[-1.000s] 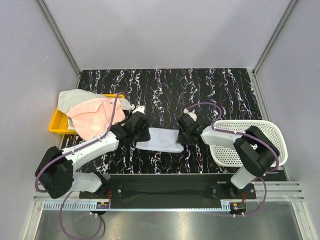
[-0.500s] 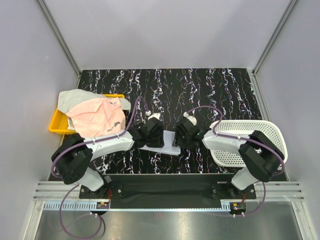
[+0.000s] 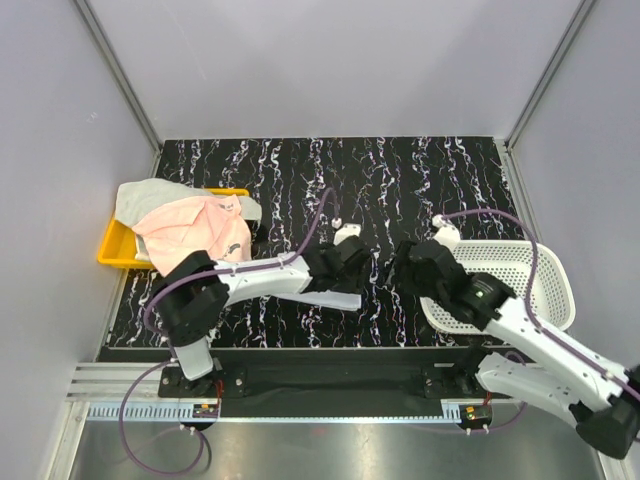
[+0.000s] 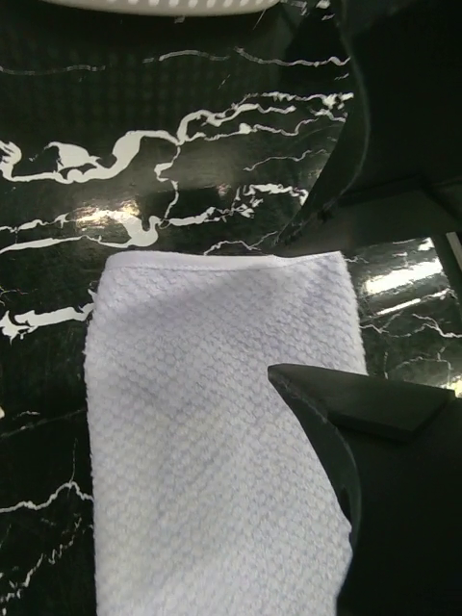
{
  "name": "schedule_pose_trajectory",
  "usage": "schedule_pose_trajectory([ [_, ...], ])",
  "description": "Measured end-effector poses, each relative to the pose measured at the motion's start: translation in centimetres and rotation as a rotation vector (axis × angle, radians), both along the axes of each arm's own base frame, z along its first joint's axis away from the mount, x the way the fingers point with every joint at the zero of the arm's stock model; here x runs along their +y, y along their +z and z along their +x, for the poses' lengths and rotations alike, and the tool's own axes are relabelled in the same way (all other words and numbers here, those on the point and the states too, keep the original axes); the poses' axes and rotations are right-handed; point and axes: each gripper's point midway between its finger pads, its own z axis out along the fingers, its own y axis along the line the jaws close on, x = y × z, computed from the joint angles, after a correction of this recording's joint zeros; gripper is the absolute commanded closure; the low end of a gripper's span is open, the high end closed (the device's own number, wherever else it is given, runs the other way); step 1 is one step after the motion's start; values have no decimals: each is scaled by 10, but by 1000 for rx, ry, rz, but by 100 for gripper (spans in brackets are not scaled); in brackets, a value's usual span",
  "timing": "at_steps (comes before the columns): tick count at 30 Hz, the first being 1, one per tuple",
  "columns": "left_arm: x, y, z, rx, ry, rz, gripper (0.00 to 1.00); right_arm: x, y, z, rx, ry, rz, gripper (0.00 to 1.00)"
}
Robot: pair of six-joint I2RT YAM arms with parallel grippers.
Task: Fold and stack the towels
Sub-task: Neatly place the folded towel into the bin
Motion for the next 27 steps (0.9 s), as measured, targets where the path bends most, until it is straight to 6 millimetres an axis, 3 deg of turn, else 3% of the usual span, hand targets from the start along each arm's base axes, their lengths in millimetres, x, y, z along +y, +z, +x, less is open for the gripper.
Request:
schedule_pose_trajectory([
  [7,-23,-22,10,-35,21,172,40,-29,67,-11,-136,-55,74,21],
  [15,-19,-41,12,-73,56,346,42,-51,109,-24,-212,-74,98,20],
  [19,-16,-43,11,-82,76,362,58,-60,131,-30,-257,-70,121,20],
  [20,-15,-43,11,-83,82,366,72,-61,136,-32,-268,-68,127,20],
  [22,-12,-45,12,-88,91,379,81,-62,145,-33,-287,-63,136,20],
  [23,-10,-45,12,-91,93,387,95,-63,148,-33,-292,-60,136,20],
  [24,-9,-45,12,-92,98,390,100,-63,150,-33,-297,-58,136,20],
  [27,-8,-46,12,-96,96,394,100,-65,155,-35,-307,-50,132,20],
])
